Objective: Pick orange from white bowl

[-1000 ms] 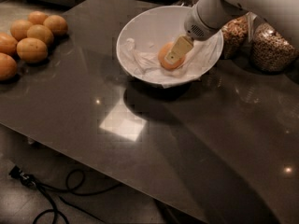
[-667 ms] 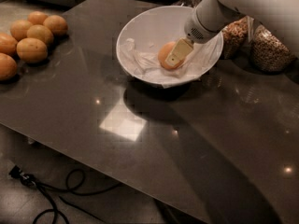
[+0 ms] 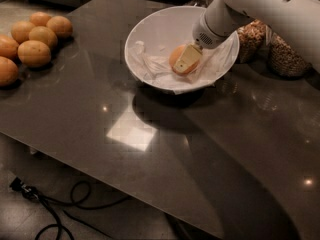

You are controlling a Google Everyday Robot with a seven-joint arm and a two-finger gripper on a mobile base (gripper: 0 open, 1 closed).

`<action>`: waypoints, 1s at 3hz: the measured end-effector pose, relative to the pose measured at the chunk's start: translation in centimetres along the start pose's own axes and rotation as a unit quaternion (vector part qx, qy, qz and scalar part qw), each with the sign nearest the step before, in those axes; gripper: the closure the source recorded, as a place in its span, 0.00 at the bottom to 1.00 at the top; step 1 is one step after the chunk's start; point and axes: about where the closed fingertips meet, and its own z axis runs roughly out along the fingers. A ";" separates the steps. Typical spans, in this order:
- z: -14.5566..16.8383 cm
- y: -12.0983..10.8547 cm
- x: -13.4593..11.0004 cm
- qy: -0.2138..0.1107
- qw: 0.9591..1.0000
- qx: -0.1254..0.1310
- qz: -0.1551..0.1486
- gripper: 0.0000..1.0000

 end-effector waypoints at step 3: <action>2.4 1.1 -0.2 0.005 1.000 -0.026 -0.005 0.28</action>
Offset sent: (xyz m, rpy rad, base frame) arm 0.0041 0.0082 -0.0182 0.0030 0.0353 0.0216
